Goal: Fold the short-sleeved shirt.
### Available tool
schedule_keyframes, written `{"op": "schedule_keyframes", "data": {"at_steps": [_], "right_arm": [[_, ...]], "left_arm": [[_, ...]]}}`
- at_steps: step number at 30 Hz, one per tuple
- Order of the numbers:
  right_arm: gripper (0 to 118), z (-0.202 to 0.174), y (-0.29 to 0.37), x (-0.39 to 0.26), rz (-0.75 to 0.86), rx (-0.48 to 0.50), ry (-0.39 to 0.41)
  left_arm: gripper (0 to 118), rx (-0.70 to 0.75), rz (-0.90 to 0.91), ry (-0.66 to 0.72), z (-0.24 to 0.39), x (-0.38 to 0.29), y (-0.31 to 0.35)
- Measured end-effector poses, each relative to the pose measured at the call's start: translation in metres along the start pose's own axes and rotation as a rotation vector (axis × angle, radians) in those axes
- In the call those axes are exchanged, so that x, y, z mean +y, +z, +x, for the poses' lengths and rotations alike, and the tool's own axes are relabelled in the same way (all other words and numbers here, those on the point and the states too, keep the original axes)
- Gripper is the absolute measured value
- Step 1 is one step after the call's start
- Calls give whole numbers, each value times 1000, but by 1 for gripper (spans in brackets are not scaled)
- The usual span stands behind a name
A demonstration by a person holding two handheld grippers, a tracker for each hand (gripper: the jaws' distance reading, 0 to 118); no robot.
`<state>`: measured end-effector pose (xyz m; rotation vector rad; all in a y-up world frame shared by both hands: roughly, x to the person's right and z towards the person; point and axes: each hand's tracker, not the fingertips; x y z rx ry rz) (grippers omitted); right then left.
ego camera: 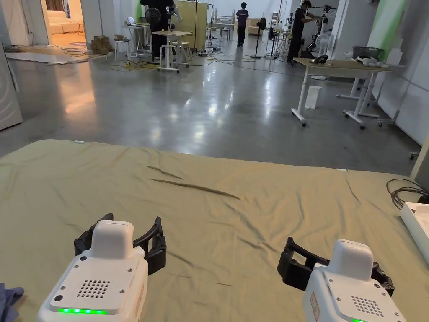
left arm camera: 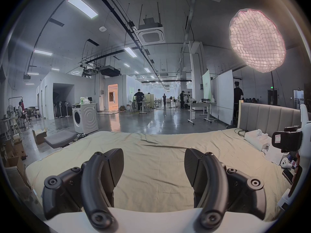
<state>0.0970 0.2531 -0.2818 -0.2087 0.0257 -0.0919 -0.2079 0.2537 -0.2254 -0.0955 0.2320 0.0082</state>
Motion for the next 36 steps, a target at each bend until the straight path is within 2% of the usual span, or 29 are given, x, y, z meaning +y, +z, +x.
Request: {"op": "schedule_keyframes", "data": {"at_steps": [3,7,16,34,36], "right_arm": [[118,-2,0,3,-24,6,-25],[118,-10,-2,7,-71,-62,-31],[118,-12,-6,11,-128,-88,-76],[118,-13,-8,8,-117,-71,-46],[118,-14,-9,8,-122,-67,-36]], "left_arm": [[79,12,-6,-1,1,3,0],[79,3,-3,-5,1,4,0],[79,8,4,-22,3,7,-1],[79,11,3,-31,7,2,-2],[84,14,-5,-22,6,2,-3]]}}
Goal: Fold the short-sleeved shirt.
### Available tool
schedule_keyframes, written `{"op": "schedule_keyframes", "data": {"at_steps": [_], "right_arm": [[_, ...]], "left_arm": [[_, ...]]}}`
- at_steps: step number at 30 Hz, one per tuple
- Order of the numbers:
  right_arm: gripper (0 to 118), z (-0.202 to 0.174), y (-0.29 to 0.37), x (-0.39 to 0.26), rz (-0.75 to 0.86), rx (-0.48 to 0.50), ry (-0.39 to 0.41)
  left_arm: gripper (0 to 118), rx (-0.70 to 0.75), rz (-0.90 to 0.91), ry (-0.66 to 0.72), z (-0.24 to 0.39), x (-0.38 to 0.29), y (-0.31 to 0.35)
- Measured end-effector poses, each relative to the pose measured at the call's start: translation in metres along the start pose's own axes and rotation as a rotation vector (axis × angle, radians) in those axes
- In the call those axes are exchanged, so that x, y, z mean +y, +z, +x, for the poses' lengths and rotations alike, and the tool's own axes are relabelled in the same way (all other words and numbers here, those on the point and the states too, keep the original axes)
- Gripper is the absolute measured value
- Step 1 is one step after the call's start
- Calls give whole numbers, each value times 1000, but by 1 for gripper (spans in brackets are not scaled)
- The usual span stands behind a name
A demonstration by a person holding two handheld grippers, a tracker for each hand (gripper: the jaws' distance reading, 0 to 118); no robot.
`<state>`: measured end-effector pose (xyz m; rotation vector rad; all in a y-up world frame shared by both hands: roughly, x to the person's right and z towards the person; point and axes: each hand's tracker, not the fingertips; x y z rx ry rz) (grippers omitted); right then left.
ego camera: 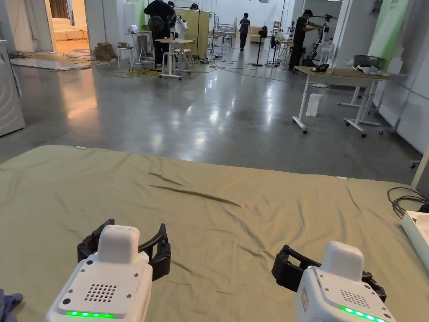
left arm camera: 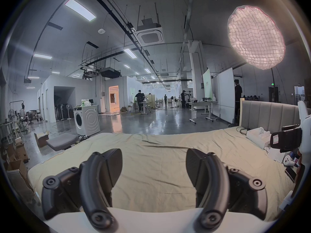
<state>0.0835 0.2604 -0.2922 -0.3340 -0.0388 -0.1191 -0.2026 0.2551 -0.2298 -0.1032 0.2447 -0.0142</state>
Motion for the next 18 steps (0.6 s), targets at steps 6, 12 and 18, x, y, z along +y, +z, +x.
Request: {"op": "schedule_keyframes", "data": {"at_steps": [6,12,18], "right_arm": [[118,-3,0,-1,-1,-6,16],[118,-4,0,-1,-7,-5,11],[118,-6,1,1,-10,-1,16]], "left_arm": [[85,-1,-4,7,-2,-2,0],[85,-4,-6,-1,-3,-2,0],[85,-6,-9,-9,-4,-2,0]]}}
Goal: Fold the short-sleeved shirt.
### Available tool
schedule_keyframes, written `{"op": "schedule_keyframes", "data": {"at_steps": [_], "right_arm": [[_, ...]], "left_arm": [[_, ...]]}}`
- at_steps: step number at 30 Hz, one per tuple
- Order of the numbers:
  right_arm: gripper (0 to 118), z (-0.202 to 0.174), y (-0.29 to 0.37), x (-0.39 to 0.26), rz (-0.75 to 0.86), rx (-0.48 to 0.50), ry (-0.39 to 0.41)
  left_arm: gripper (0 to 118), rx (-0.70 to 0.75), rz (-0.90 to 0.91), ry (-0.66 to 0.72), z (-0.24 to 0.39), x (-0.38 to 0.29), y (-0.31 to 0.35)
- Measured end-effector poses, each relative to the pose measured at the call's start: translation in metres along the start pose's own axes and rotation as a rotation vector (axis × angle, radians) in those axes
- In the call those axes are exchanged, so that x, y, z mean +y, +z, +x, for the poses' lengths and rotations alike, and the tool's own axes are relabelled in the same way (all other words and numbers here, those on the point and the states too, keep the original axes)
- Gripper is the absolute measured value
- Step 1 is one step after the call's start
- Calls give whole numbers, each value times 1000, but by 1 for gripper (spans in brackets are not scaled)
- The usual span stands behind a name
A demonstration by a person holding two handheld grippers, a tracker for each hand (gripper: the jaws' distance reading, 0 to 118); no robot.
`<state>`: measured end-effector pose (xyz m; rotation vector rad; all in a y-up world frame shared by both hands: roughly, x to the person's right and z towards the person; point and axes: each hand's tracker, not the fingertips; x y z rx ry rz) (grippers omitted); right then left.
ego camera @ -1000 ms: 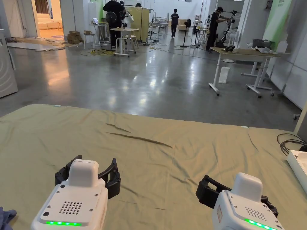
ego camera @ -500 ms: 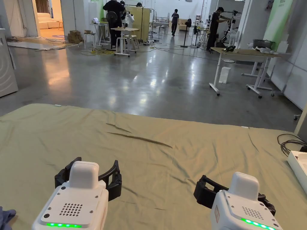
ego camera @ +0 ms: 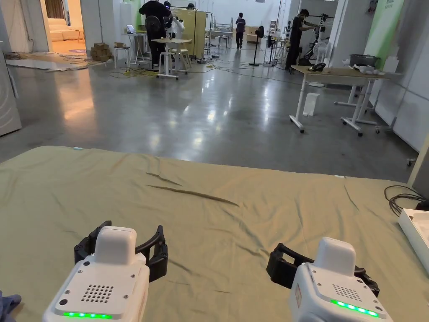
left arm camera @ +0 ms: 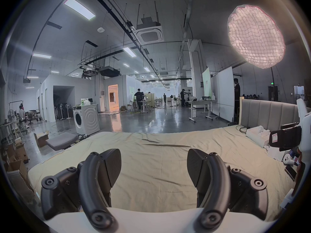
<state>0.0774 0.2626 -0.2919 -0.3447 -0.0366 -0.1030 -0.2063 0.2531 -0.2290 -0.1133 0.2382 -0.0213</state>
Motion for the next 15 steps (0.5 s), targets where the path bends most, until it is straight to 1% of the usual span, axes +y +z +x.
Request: {"op": "schedule_keyframes", "data": {"at_steps": [4,7,8,9,11,12,15], "right_arm": [[117,-2,-1,1,-20,4,15],[115,-3,1,0,-20,20,17],[114,-5,0,0,-21,-13,26],[114,-5,-1,1,-28,-14,25],[113,0,-2,1,-21,5,-12],[113,1,-1,2,-16,-5,-28],[117,5,-5,4,-29,3,-39]], "left_arm": [[85,-4,-4,5,0,1,0],[85,-5,-5,4,0,1,0],[85,-6,-5,4,0,1,-1],[85,-7,-6,4,0,1,-1],[85,-10,-6,3,0,1,-1],[85,-11,-7,3,-1,1,-1],[85,-14,-3,1,-2,1,-2]]}}
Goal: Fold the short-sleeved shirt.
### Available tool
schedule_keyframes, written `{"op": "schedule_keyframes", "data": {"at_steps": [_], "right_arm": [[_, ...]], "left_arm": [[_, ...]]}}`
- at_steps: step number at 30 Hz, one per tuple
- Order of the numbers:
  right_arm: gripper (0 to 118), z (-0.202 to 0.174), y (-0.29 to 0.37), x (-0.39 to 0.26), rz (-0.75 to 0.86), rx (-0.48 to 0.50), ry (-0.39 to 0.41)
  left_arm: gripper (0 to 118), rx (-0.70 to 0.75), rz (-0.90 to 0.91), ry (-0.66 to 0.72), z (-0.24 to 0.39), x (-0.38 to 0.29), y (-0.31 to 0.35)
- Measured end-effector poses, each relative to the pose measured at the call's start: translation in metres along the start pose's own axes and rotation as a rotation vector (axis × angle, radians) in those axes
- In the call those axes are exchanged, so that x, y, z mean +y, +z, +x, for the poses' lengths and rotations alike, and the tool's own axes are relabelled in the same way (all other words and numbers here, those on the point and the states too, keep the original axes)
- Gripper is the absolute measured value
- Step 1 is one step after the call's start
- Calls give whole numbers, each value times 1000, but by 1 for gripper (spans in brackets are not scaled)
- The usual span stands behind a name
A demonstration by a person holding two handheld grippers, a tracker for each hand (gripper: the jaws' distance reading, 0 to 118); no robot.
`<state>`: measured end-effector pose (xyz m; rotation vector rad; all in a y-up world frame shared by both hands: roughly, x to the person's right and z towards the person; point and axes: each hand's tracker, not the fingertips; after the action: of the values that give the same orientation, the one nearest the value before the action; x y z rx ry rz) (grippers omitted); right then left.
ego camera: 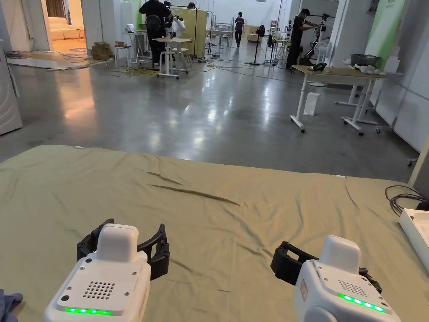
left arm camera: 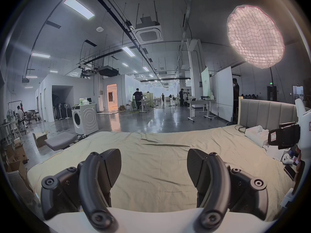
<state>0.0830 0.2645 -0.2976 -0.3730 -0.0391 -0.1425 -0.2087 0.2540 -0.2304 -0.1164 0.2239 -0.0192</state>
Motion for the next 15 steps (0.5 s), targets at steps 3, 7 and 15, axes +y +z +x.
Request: {"op": "schedule_keyframes", "data": {"at_steps": [3,7,15], "right_arm": [[117,2,1,-1,13,35,17],[117,4,2,-7,58,87,31],[117,-2,-1,-19,95,31,99]], "left_arm": [[85,-3,0,-1,-1,0,-1],[85,-4,3,11,-1,-1,-2],[85,2,5,5,0,-4,-2]]}}
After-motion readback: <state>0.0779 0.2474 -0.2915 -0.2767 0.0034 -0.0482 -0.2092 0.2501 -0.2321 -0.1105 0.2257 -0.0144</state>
